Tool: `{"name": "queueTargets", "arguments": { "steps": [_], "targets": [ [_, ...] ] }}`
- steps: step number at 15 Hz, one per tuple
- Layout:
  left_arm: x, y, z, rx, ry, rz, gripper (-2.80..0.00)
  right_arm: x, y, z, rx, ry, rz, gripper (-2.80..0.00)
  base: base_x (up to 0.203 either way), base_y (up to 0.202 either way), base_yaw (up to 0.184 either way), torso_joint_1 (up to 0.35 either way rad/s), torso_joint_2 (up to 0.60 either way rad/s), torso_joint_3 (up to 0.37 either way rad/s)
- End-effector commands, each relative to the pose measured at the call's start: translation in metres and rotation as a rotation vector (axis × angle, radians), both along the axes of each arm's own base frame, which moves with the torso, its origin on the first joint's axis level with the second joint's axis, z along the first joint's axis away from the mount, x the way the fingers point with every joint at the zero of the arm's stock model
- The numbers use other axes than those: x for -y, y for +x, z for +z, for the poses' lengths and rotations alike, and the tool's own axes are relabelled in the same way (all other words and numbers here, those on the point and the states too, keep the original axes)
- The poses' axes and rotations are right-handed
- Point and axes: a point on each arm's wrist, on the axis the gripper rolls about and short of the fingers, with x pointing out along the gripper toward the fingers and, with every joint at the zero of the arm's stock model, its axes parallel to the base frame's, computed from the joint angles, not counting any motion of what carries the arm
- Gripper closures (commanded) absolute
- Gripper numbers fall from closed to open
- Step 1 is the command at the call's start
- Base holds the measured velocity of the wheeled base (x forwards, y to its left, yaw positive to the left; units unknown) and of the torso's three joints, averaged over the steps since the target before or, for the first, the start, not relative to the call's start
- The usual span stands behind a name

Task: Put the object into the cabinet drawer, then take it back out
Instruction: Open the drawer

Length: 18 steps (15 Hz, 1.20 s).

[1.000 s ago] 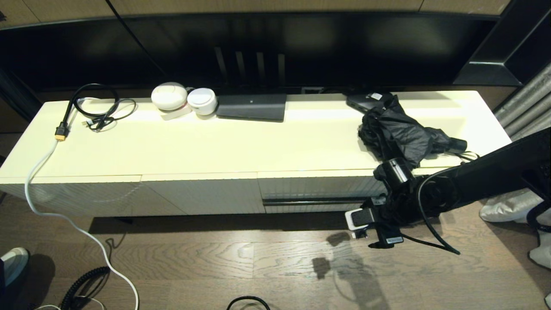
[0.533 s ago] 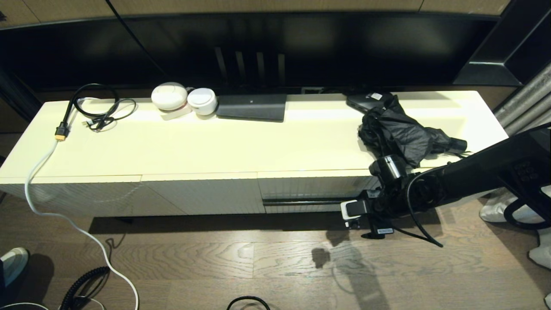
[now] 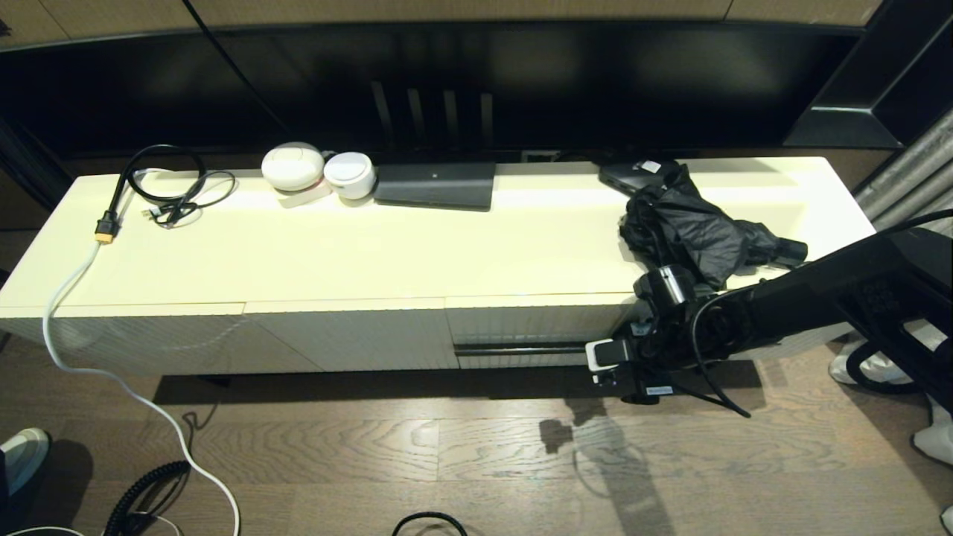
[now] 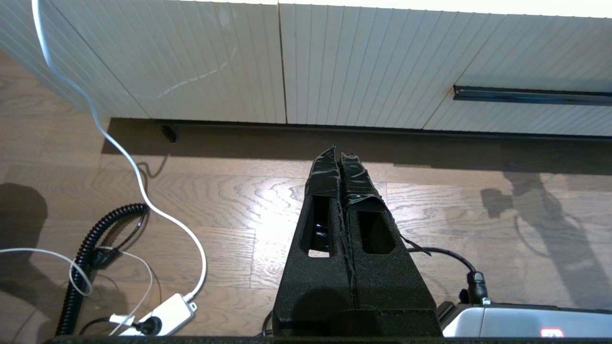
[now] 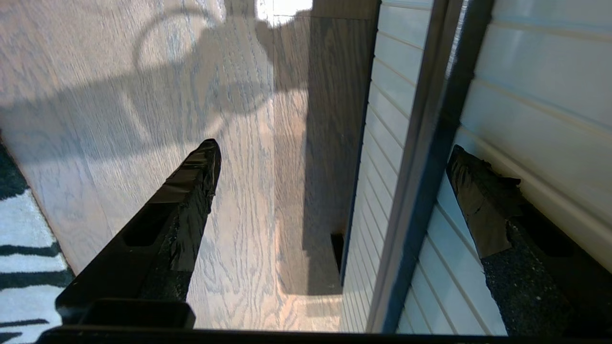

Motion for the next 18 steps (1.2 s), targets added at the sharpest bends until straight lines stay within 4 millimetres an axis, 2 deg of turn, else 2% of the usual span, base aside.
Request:
{"name": "queueTargets", "arguments": {
  "steps": [1,10,18],
  "targets": [
    [0.000,0.000,0.000,0.000,-0.001,0.002,0.00,0.000,0.006,-0.006,0.008,-0.003,0.001,-2.80,0.000,0.000,0.000,0.000,0.00,0.000],
    [0.000,0.000,0.000,0.000,-0.001,0.002,0.00,0.000,0.003,-0.014,-0.015,-0.008,0.000,-2.80,0.000,0.000,0.000,0.000,0.00,0.000],
    [0.000,0.000,0.000,0.000,-0.001,0.002,0.00,0.005,-0.023,-0.024,-0.099,-0.023,-0.002,-2.80,0.000,0.000,0.000,0.000,0.00,0.000]
  ]
}}
